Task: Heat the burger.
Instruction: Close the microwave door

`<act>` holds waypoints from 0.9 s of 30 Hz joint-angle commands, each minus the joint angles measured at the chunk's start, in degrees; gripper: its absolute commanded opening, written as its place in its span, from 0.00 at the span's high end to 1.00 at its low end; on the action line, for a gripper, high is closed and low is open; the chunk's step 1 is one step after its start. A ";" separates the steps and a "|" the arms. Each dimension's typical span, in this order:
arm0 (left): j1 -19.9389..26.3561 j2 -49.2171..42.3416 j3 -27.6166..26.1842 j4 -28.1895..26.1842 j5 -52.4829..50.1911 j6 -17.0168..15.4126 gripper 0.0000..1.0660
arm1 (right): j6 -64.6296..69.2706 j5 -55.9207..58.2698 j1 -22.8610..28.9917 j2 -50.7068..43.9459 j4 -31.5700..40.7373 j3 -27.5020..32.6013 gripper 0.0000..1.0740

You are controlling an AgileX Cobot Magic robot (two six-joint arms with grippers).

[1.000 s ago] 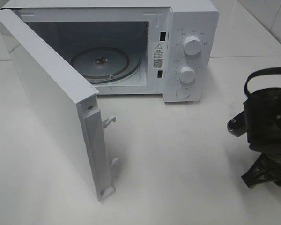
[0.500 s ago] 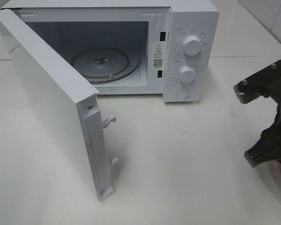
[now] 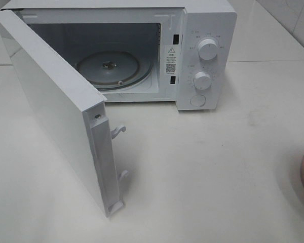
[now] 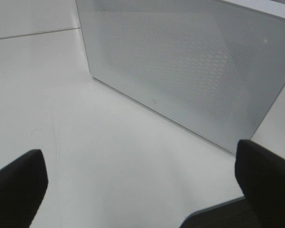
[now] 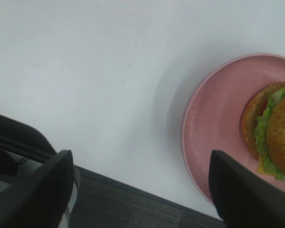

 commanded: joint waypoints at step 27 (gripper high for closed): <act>0.17 -1.15 0.17 0.00 -0.69 -0.29 0.04 | -15.41 4.47 -14.09 -38.27 8.88 7.56 0.30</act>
